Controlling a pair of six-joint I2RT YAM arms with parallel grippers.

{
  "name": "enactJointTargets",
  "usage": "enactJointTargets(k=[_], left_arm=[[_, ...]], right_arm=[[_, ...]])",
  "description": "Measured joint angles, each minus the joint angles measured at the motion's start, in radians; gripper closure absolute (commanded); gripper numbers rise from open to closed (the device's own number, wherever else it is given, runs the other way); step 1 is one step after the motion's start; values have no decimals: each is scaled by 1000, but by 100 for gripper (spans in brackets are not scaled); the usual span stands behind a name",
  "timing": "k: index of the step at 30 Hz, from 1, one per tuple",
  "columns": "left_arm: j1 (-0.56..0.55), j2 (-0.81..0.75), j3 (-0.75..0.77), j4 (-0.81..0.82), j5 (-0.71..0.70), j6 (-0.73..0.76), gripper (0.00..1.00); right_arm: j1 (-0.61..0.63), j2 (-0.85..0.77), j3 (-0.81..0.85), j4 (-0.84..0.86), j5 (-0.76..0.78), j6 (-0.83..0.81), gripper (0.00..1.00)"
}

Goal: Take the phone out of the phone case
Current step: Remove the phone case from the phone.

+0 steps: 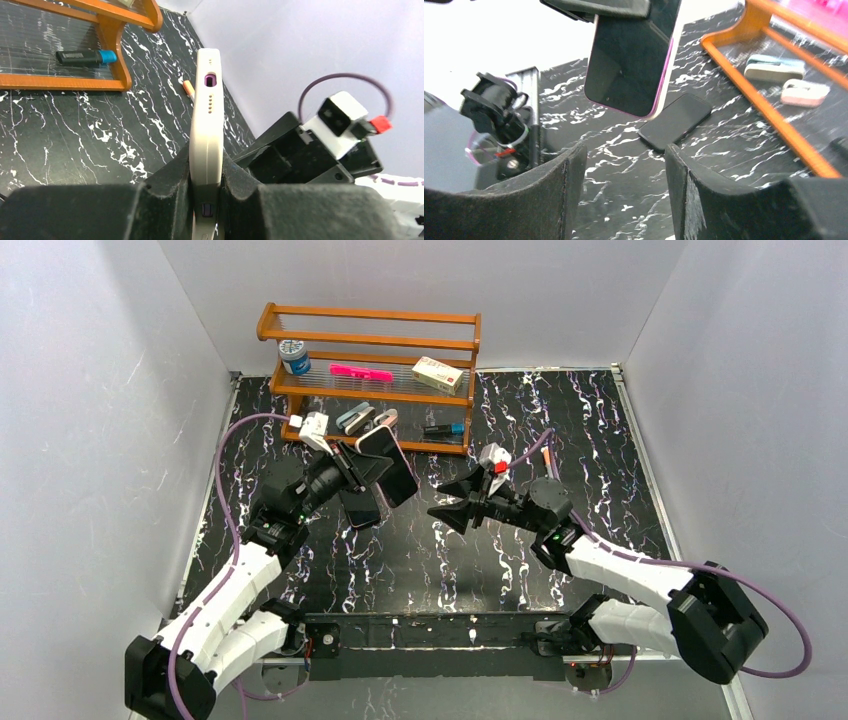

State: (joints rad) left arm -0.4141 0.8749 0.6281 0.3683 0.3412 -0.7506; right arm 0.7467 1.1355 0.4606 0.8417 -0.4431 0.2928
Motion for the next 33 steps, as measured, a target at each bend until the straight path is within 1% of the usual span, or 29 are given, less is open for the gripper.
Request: enactJointTargets(k=[1,7,13,21,33], left_arm=[[0,-8,-11,9,-15,-21,100],[0,-54,-80,82,-85,-137,100],[0,-103,-139,152,-127,-248,100],[0,-115,-181,238,-143,-372,100],[0,-99,-196,334,-137,-455,100]], right_arm=[[0,21,-10,34,13,58,34],[6,113,-19,179,72,288,34],[29,188,-18,315,124,446,39],[45,243,-8,391,138,544,41],[48,277,32,465,138,600,43]])
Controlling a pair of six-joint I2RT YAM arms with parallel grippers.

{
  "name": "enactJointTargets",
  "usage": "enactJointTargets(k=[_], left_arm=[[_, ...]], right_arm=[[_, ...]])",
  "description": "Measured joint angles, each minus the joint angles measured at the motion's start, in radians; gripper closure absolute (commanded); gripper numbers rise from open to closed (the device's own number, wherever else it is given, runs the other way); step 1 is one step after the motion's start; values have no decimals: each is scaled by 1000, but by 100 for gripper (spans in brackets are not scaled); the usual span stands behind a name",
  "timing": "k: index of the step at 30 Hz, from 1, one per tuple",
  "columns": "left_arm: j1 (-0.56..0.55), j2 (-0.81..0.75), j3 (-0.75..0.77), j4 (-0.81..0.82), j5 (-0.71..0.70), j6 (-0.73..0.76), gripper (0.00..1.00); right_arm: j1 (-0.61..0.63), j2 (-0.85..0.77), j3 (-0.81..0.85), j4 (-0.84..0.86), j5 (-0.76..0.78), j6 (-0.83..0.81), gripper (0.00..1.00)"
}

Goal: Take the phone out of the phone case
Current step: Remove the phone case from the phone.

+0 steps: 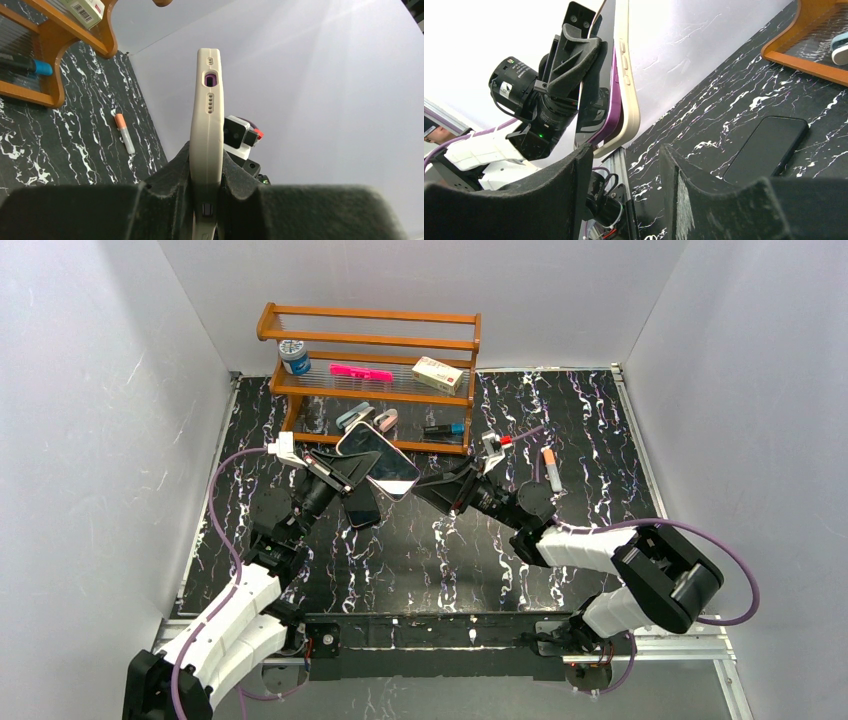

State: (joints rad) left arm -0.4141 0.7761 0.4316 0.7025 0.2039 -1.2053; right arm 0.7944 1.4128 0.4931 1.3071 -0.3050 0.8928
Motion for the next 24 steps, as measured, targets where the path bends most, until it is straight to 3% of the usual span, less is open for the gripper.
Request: enactJointTargets(k=[24], left_arm=[[-10,23,-33,138,-39,-91,100]], right_arm=[[0,58,42,69,12,57,55]])
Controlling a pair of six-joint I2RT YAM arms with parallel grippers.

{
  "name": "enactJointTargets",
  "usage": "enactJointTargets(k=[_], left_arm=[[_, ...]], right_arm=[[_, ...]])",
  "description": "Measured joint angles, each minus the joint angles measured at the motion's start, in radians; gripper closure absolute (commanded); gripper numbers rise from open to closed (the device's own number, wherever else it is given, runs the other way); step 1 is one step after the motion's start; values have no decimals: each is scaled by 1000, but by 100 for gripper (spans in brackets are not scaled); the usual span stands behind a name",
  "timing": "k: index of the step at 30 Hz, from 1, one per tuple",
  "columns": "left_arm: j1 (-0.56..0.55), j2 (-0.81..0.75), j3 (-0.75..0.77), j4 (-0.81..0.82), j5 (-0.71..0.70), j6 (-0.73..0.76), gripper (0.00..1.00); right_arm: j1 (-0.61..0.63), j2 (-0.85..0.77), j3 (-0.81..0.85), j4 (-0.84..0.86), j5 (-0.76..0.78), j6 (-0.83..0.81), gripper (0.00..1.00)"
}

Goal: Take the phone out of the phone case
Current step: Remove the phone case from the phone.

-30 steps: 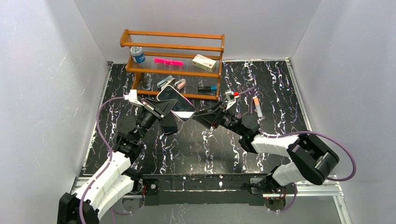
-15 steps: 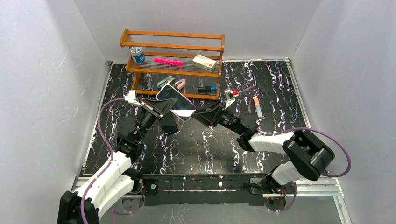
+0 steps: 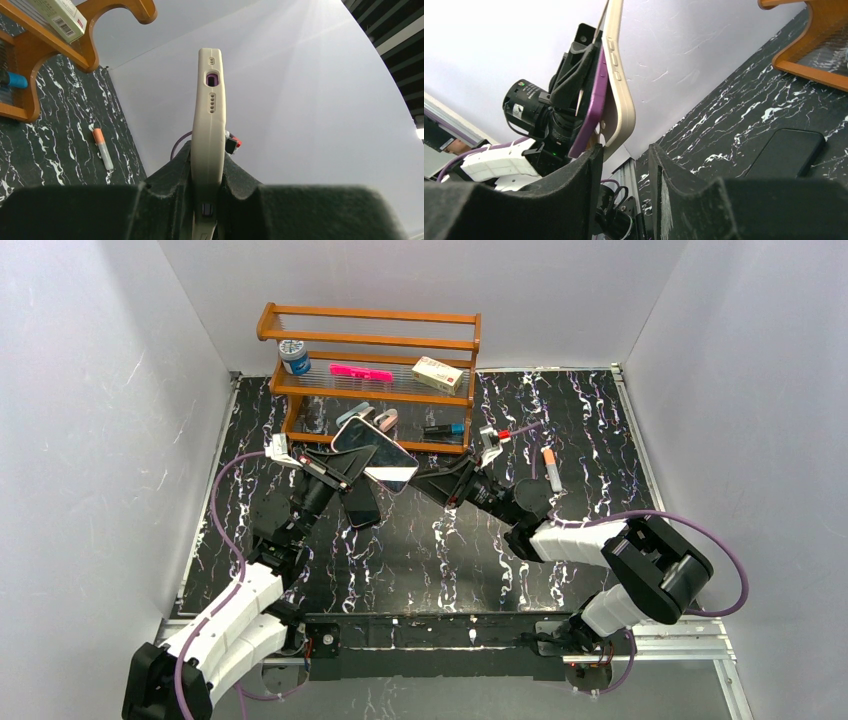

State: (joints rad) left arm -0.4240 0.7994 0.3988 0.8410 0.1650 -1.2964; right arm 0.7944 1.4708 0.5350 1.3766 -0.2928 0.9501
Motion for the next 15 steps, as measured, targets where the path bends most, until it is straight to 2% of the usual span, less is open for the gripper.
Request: enactJointTargets(k=[15], left_arm=[[-26,37,-29,98,-14,-34,100]], right_arm=[[0,-1,39,-55,-2,13,54]])
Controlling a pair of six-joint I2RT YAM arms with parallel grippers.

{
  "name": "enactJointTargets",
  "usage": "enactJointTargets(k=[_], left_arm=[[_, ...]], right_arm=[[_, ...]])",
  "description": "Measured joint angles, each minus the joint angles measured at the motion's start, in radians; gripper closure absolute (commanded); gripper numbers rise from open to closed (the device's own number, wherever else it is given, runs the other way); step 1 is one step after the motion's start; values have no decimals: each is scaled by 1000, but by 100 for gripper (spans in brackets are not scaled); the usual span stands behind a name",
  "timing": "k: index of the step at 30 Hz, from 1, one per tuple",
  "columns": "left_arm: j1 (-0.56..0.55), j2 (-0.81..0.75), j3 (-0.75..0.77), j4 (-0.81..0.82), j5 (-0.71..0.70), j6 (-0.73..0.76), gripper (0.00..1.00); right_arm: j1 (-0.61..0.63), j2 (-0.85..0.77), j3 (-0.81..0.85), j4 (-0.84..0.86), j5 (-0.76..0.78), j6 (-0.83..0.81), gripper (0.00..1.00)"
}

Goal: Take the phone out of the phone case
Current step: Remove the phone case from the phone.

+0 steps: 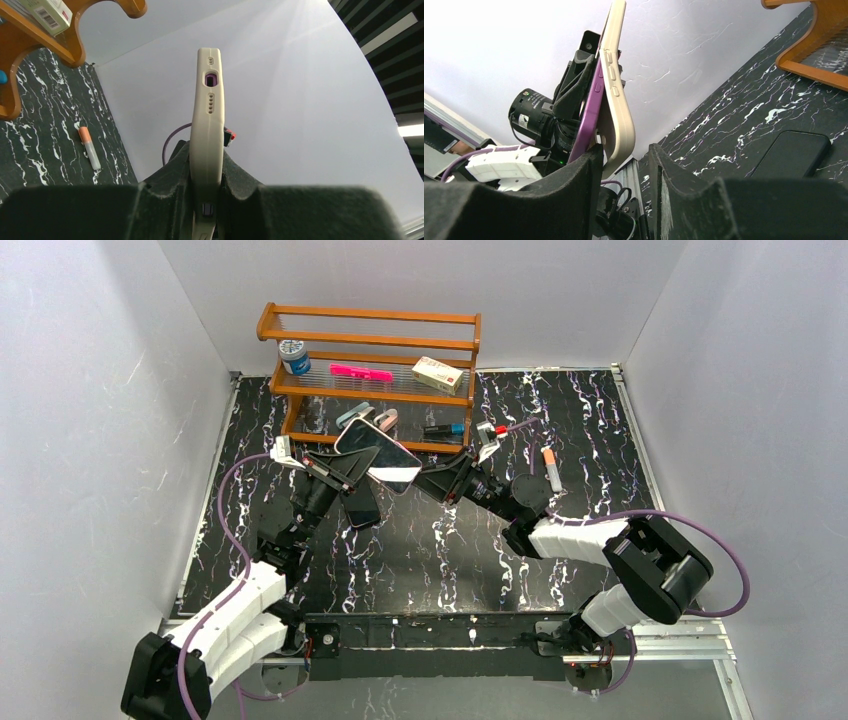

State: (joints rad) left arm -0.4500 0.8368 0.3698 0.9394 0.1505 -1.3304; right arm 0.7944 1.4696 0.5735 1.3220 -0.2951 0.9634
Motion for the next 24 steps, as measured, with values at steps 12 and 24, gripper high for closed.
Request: enactJointTargets(k=[12,24], left_arm=[[-39,23,-12,80,-1,-16,100],[-51,24,-59,105,-31,53,77]], right_arm=[[0,0,22,20,-42,6,61],[-5,-15,15,-28,-68,9,97]])
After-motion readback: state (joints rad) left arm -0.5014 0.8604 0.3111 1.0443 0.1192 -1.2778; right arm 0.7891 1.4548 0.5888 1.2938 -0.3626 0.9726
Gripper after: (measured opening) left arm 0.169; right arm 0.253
